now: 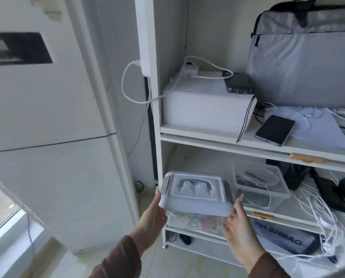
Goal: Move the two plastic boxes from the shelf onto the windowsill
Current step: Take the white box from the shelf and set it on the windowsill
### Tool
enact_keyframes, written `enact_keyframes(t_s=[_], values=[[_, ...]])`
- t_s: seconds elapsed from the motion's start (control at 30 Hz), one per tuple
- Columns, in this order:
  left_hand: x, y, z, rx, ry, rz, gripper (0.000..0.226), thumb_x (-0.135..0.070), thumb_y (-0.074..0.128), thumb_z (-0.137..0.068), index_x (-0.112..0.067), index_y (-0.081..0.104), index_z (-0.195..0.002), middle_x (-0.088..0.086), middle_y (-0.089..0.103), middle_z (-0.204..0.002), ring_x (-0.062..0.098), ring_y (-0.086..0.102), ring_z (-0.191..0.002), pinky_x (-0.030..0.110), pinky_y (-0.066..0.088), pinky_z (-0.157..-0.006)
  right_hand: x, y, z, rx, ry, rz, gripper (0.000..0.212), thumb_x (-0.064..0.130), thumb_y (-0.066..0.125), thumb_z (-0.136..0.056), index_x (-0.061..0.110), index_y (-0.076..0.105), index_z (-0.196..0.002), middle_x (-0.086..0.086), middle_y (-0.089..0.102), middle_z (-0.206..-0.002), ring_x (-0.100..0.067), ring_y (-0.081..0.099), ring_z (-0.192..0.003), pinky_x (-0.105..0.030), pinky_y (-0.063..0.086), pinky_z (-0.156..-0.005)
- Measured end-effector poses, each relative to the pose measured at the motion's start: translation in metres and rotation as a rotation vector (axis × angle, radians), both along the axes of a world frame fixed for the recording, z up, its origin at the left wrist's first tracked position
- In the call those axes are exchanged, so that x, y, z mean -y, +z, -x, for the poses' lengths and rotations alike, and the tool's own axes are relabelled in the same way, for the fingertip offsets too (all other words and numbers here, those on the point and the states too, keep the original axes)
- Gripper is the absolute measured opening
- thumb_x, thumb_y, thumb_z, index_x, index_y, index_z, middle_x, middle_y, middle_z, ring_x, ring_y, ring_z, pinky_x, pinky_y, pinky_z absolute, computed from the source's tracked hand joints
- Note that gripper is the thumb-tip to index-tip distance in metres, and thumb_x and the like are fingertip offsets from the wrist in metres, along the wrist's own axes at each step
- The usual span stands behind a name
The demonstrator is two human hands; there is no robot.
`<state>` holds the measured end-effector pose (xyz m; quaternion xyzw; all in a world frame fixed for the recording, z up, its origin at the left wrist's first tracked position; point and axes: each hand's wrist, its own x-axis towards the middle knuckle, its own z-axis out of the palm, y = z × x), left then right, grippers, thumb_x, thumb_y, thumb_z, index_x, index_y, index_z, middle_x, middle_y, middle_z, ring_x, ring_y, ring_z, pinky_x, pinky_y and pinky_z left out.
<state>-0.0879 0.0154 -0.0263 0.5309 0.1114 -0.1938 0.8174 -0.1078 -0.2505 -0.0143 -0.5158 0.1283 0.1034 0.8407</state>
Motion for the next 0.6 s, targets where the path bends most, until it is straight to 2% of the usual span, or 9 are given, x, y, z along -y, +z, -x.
enact_keyframes(t_s=[0.07, 0.17, 0.27, 0.33, 0.43, 0.47, 0.53, 0.57, 0.6], values=[[-0.020, 0.010, 0.042, -0.001, 0.032, -0.011, 0.074, -0.073, 0.049, -0.096, -0.024, 0.061, -0.150, 0.002, 0.069, -0.146, 0.019, 0.062, -0.136, 0.042, 0.036, -0.123, -0.024, 0.015, 0.031, -0.017, 0.010, -0.012, 0.083, 0.075, 0.040, -0.095, 0.023, 0.049, -0.160, 0.001, 0.060, -0.155, -0.014, 0.049, -0.146, -0.035, 0.024, -0.126], [-0.056, 0.023, 0.095, 0.001, 0.097, 0.003, 0.063, -0.065, 0.038, -0.103, -0.024, 0.063, -0.144, -0.001, 0.075, -0.138, 0.013, 0.070, -0.126, 0.027, 0.054, -0.100, -0.069, 0.031, 0.066, -0.017, 0.038, -0.002, 0.070, 0.073, 0.033, -0.099, 0.029, 0.060, -0.146, 0.009, 0.079, -0.124, -0.003, 0.067, -0.114, -0.030, 0.036, -0.110], [-0.116, 0.035, 0.143, 0.005, 0.203, 0.025, 0.057, -0.065, 0.036, -0.103, -0.027, 0.065, -0.134, -0.012, 0.080, -0.124, -0.001, 0.075, -0.110, 0.013, 0.057, -0.078, -0.131, 0.038, 0.090, -0.031, 0.120, 0.023, 0.064, 0.074, 0.032, -0.098, 0.032, 0.067, -0.131, 0.015, 0.085, -0.108, 0.001, 0.071, -0.106, -0.031, 0.041, -0.106], [-0.164, 0.033, 0.172, 0.005, 0.312, 0.012, 0.057, -0.066, 0.037, -0.102, -0.027, 0.062, -0.136, -0.015, 0.081, -0.120, -0.005, 0.074, -0.107, 0.015, 0.054, -0.084, -0.181, 0.038, 0.100, -0.044, 0.194, 0.021, 0.062, 0.072, 0.033, -0.100, 0.031, 0.068, -0.130, 0.014, 0.085, -0.109, 0.001, 0.074, -0.103, -0.030, 0.044, -0.101], [-0.234, 0.035, 0.213, 0.027, 0.469, 0.004, 0.069, -0.066, 0.041, -0.101, -0.020, 0.056, -0.150, -0.001, 0.068, -0.147, 0.012, 0.058, -0.137, 0.033, 0.040, -0.119, -0.262, 0.036, 0.108, -0.047, 0.305, 0.034, 0.061, 0.067, 0.034, -0.103, 0.028, 0.064, -0.139, 0.015, 0.083, -0.110, 0.000, 0.068, -0.109, -0.024, 0.048, -0.088], [-0.257, 0.034, 0.226, 0.028, 0.524, 0.008, 0.070, -0.065, 0.042, -0.101, -0.018, 0.056, -0.151, 0.002, 0.065, -0.150, 0.016, 0.056, -0.139, 0.037, 0.034, -0.123, -0.290, 0.032, 0.109, -0.049, 0.341, 0.029, 0.062, 0.066, 0.035, -0.103, 0.027, 0.062, -0.143, 0.016, 0.083, -0.108, -0.001, 0.067, -0.111, -0.024, 0.048, -0.086], [-0.308, 0.028, 0.257, 0.043, 0.663, -0.002, 0.072, -0.064, 0.046, -0.099, -0.013, 0.059, -0.148, 0.001, 0.071, -0.140, 0.018, 0.061, -0.128, 0.036, 0.037, -0.121, -0.355, 0.022, 0.114, -0.053, 0.434, 0.041, 0.062, 0.064, 0.035, -0.105, 0.024, 0.062, -0.145, 0.015, 0.082, -0.111, -0.002, 0.065, -0.112, -0.025, 0.048, -0.085], [-0.324, 0.025, 0.266, 0.051, 0.703, -0.007, 0.076, -0.066, 0.051, -0.096, -0.010, 0.059, -0.147, -0.002, 0.074, -0.133, 0.018, 0.063, -0.120, 0.034, 0.041, -0.117, -0.374, 0.017, 0.112, -0.061, 0.462, 0.043, 0.061, 0.064, 0.035, -0.105, 0.024, 0.063, -0.142, 0.012, 0.080, -0.119, -0.001, 0.065, -0.112, -0.026, 0.047, -0.084], [-0.352, 0.014, 0.281, 0.048, 0.772, -0.006, 0.083, -0.069, 0.055, -0.092, -0.008, 0.056, -0.149, -0.002, 0.073, -0.136, 0.018, 0.063, -0.120, 0.034, 0.042, -0.115, -0.409, 0.005, 0.113, -0.071, 0.516, 0.057, 0.063, 0.066, 0.034, -0.104, 0.024, 0.064, -0.141, 0.009, 0.076, -0.129, -0.001, 0.064, -0.112, -0.025, 0.047, -0.085]])
